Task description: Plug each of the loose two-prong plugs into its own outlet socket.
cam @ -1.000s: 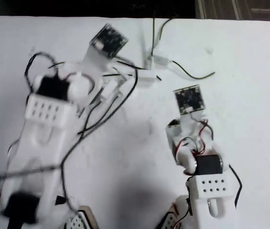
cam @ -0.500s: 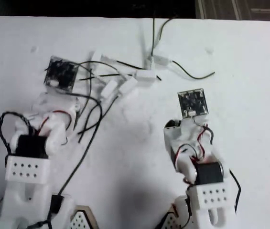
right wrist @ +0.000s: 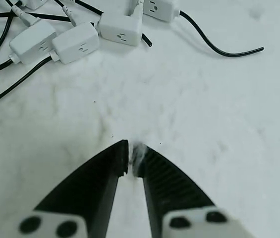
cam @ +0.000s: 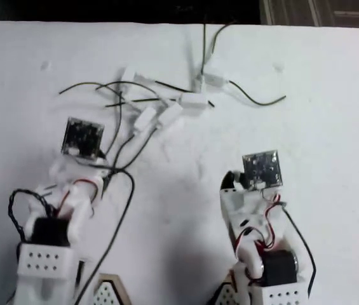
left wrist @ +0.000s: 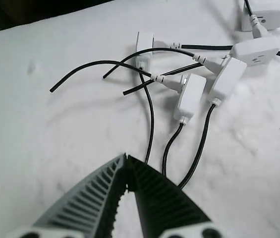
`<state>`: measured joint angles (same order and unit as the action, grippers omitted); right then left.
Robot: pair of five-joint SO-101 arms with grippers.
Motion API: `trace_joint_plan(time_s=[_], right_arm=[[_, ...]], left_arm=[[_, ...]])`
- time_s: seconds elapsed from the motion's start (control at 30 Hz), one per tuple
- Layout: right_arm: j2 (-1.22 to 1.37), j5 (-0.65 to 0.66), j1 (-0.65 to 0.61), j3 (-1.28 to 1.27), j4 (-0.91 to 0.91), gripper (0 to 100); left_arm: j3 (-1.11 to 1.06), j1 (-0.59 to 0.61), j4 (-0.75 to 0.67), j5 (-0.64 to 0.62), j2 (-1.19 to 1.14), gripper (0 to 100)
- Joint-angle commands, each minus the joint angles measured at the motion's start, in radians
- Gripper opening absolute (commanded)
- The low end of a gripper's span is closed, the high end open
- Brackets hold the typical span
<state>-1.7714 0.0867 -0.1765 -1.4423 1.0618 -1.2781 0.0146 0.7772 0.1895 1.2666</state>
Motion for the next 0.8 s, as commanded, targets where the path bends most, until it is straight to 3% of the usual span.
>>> trace_joint_plan(time_s=[0.0, 0.4, 0.63, 0.77], right_arm=[[-0.03, -0.008, 0.01, -0.032, 0.004, 1.7], [-0.019, -0.003, -0.002, -0.235, -0.074, 1.7], [-0.008, -0.005, -0.005, -0.249, -0.102, 1.7], [-0.012, -0.002, -0.005, -0.249, -0.039, 1.7]], left_arm=[[-0.081, 0.004, -0.02, -0.011, 0.174, 2], [-0.407, 0.005, -0.02, 0.0, 0.518, 2], [-0.416, 0.001, 0.13, 0.199, 0.535, 2], [-0.416, 0.005, 0.175, 0.164, 0.535, 2]])
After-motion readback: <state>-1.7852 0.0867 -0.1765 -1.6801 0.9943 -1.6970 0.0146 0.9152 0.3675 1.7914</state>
